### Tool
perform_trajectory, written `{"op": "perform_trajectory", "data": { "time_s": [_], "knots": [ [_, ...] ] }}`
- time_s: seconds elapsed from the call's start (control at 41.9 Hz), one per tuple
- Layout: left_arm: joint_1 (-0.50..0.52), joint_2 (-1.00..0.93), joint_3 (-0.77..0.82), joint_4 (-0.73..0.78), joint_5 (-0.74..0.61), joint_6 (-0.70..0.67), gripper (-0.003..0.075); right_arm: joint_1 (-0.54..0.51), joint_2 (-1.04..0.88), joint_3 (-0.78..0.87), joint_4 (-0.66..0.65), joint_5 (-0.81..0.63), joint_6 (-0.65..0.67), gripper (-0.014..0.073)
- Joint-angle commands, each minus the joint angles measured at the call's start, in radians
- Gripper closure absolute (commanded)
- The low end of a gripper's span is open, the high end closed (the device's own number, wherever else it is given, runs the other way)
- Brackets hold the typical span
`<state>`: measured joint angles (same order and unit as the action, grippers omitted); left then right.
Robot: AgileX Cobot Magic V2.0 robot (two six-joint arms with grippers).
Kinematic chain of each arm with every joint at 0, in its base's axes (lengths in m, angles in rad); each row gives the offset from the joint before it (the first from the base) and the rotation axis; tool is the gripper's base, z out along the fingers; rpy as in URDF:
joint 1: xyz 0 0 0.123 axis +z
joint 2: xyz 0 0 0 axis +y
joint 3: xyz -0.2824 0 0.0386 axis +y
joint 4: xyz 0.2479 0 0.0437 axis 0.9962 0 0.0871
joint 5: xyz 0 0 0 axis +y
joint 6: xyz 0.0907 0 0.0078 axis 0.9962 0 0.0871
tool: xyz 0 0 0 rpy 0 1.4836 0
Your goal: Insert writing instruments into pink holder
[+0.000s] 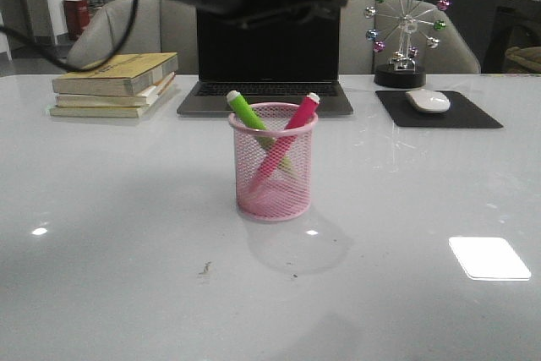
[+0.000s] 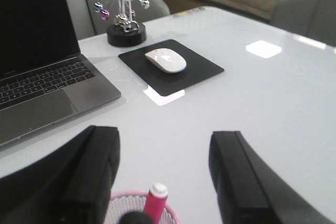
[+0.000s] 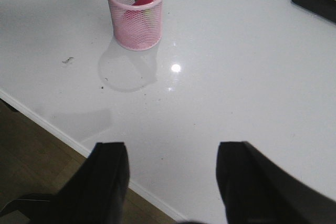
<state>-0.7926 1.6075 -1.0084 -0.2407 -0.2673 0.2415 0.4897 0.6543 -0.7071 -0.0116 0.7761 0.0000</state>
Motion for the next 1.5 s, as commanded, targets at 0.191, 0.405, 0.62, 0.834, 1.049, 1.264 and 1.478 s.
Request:
{"op": "perform_trajectory", "data": {
  "time_s": [0.191, 0.405, 0.62, 0.834, 1.049, 1.264, 1.478],
  "knots": [
    [0.068, -0.418, -0.054, 0.11, 0.632, 0.034, 0.0269, 0.0, -0.003, -0.027, -0.012, -0.065, -0.009, 0.0108],
    [0.084, -0.65, -0.007, 0.116, 0.905, 0.034, 0.0268, 0.0, -0.003, -0.027, -0.012, -0.065, -0.009, 0.0108],
    [0.084, -0.879, 0.155, 0.149, 0.984, 0.034, 0.0268, 0.0, -0.003, -0.027, -0.012, -0.068, -0.009, 0.0108],
    [0.084, -1.055, 0.32, 0.16, 0.986, -0.002, 0.0269, 0.0, -0.002, -0.027, -0.012, -0.054, -0.009, 0.0108],
    [0.086, -1.095, 0.371, 0.305, 0.996, -0.307, 0.0269, 0.0, -0.011, 0.01, -0.012, -0.136, -0.009, 0.0108],
    [0.086, -1.095, 0.375, 0.309, 1.0, -0.31, 0.0366, 0.0, -0.032, 0.088, -0.012, -0.219, -0.009, 0.02],
    [0.086, -1.095, 0.375, 0.309, 1.0, -0.31, 0.0591, 0.0, -0.032, 0.095, -0.012, -0.182, -0.009, 0.0548]
  ]
}}
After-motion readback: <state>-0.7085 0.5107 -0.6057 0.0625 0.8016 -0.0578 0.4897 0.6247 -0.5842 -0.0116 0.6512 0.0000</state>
